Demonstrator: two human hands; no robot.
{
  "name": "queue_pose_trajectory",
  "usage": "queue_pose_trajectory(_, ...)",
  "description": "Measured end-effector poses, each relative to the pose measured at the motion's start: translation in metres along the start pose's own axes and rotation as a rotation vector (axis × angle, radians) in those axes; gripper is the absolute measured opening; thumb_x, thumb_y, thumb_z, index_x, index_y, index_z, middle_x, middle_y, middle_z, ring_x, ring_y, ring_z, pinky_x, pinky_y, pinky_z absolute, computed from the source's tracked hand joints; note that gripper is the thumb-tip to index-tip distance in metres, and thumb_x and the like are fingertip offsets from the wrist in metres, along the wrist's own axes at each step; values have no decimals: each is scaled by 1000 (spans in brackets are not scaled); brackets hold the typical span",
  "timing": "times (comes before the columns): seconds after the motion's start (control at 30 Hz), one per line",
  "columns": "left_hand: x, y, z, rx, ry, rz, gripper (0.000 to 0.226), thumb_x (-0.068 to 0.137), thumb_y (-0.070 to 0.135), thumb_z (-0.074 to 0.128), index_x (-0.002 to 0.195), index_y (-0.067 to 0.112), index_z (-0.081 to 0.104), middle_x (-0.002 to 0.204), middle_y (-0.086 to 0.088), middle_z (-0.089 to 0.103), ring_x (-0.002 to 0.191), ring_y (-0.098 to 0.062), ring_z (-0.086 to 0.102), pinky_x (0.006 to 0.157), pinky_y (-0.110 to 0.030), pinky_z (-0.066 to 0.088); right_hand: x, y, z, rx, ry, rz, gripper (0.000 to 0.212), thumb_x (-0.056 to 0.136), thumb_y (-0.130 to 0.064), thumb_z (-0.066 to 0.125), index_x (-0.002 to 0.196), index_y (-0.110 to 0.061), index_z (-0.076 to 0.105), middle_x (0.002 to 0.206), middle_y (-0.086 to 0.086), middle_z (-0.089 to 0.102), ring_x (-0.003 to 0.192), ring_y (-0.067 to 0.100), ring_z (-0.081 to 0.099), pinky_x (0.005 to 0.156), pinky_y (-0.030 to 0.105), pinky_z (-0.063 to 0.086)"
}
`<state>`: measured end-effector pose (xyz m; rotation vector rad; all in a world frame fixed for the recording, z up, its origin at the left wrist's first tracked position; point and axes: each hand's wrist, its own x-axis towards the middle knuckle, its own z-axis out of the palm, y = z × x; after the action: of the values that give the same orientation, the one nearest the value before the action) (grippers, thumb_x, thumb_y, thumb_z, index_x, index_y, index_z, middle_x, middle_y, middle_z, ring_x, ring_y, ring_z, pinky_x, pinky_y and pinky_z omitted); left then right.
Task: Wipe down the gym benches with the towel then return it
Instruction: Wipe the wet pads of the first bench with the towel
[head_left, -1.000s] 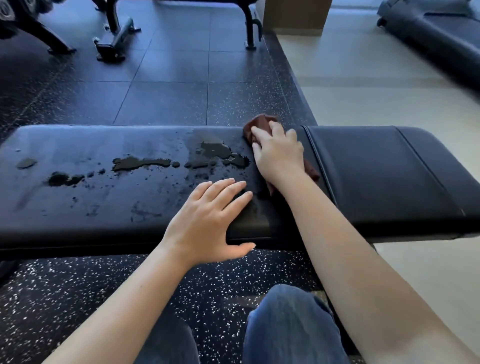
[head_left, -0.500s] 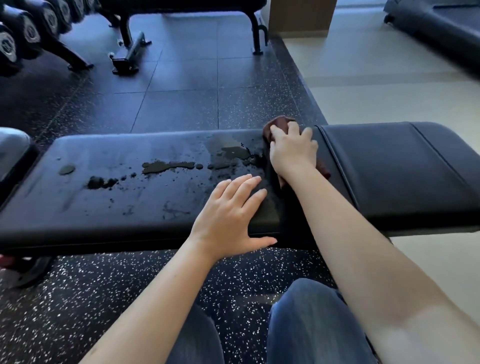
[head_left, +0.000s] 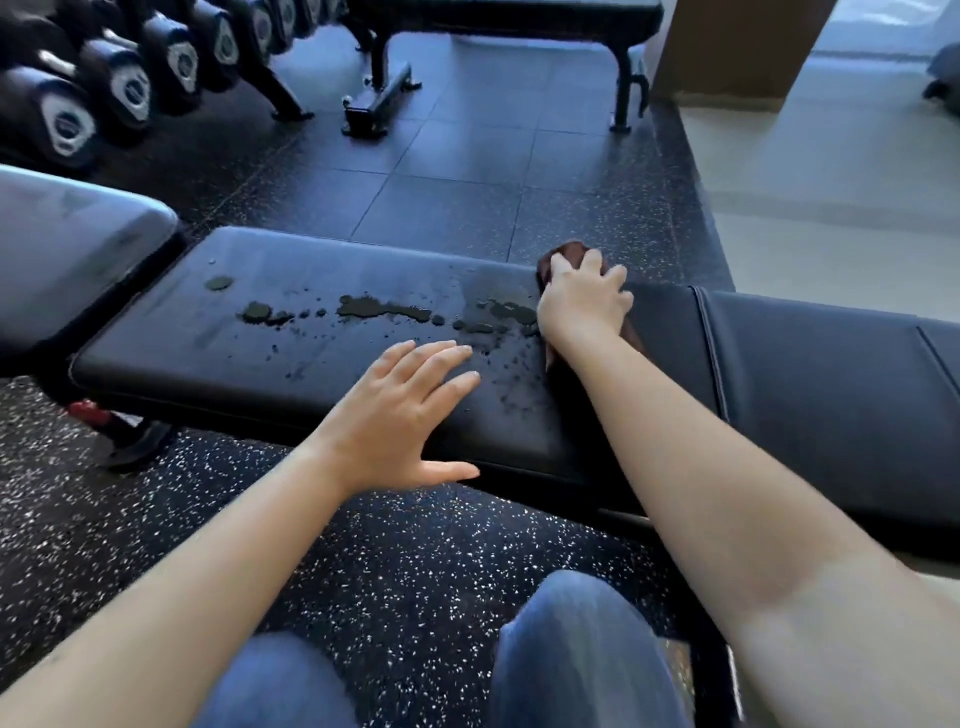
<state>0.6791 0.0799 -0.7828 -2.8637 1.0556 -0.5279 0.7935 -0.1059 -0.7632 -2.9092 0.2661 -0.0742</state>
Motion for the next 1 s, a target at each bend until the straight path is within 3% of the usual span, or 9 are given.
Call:
queue_pose_trajectory(0.17, -4, -5, -1, 15, -14, -3, 78, 72, 66, 57, 116, 2, 60, 127, -19, 55, 117, -34, 52, 100, -48, 38, -7, -2, -2, 0, -4, -10, 41, 91, -19, 40, 132, -21, 40, 143, 13, 26, 125, 38, 25, 97, 46, 29)
queue_pose_trajectory(0.4, -13, -34, -5, -14, -64, 71, 79, 75, 66, 47, 119, 2, 58, 130, -19, 52, 119, -35, 50, 100, -50, 39, -133, -4, 19, -27, 216, -25, 48, 90, -23, 47, 137, -27, 39, 143, 13, 32, 107, 36, 40, 80, 41, 39)
queue_pose_trajectory(0.7, -18, -64, 12, -140, 44, 174, 81, 72, 68, 52, 121, 4, 58, 131, -16, 51, 124, -31, 44, 105, -43, 31, 5, -30, 7, -5, 39, 61, 36, 94, -20, 38, 130, -22, 44, 142, 13, 29, 122, 38, 29, 100, 46, 29)
queue_pose_trajectory(0.83, -20, -66, 16, -165, 113, 231, 76, 74, 65, 54, 118, 4, 60, 129, -16, 54, 122, -32, 48, 102, -45, 37, -1, -36, 10, -40, 78, 76, 38, 96, -26, 36, 134, -25, 42, 144, 13, 28, 124, 39, 28, 101, 48, 29)
queue_pose_trajectory(1.0, -22, -68, 14, -223, 128, 219, 75, 68, 62, 65, 113, 2, 62, 127, -17, 56, 121, -33, 50, 98, -49, 41, -104, -48, 24, -60, 260, 14, 40, 91, -28, 50, 131, -26, 49, 138, 13, 42, 109, 40, 43, 82, 48, 43)
